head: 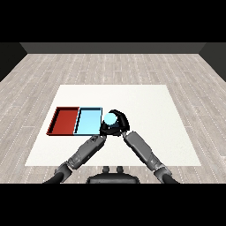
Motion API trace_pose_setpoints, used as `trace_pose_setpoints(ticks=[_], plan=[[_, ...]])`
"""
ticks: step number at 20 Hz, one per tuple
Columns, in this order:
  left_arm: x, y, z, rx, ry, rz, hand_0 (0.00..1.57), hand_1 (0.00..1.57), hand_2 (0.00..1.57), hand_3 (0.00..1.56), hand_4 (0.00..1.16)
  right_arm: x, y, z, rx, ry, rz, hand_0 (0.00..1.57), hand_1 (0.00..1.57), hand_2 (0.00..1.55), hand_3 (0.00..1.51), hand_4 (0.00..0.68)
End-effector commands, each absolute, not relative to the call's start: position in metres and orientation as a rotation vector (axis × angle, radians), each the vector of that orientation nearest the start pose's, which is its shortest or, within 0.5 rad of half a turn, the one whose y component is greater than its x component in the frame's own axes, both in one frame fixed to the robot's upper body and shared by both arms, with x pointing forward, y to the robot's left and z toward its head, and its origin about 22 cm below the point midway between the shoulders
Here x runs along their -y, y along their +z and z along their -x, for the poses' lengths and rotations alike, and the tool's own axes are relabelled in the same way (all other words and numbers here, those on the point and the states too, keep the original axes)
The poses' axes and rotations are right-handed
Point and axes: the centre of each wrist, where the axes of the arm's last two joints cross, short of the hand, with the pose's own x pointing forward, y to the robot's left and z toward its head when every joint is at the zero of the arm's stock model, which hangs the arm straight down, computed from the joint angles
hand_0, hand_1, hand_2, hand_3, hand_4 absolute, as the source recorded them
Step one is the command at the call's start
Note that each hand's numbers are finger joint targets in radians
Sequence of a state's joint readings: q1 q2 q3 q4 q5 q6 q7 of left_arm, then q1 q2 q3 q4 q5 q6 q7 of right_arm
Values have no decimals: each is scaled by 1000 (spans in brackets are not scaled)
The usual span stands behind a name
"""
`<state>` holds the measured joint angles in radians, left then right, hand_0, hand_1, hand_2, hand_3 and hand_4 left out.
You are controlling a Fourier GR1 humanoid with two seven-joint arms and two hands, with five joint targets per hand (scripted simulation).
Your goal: Pick the blue can and put it in the blue box
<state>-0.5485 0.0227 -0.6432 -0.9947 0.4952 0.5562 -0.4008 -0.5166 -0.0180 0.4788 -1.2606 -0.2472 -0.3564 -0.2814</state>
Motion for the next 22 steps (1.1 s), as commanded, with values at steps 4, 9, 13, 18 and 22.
trace_pose_setpoints(ticks=[4, 9, 13, 18, 22], plan=[[-49, -20, -304, 1685, -112, 44, 1571, 1571, 1555, 1458, 1129, 60, 53, -294, 1906, 168, -362, 1417, 1417, 1455, 1370, 527], [-43, -9, -311, 1728, -106, 24, 1571, 1571, 1560, 1472, 1141, 66, 61, -306, 1906, 191, -343, 1427, 1427, 1460, 1378, 528], [-46, -5, -311, 1735, -102, 12, 1571, 1571, 1554, 1464, 1140, 60, 54, -315, 1889, 164, -316, 1097, 1097, 1188, 1033, 400], [-53, -8, -314, 1731, -102, 16, 1571, 1571, 1559, 1466, 1138, 66, 49, -308, 1895, 222, -248, 0, 0, 0, 0, 0], [-65, -17, -311, 1720, -102, 19, 1571, 1571, 1568, 1477, 1142, 68, 47, -319, 1882, 242, -240, 0, 0, 0, 0, 0]])
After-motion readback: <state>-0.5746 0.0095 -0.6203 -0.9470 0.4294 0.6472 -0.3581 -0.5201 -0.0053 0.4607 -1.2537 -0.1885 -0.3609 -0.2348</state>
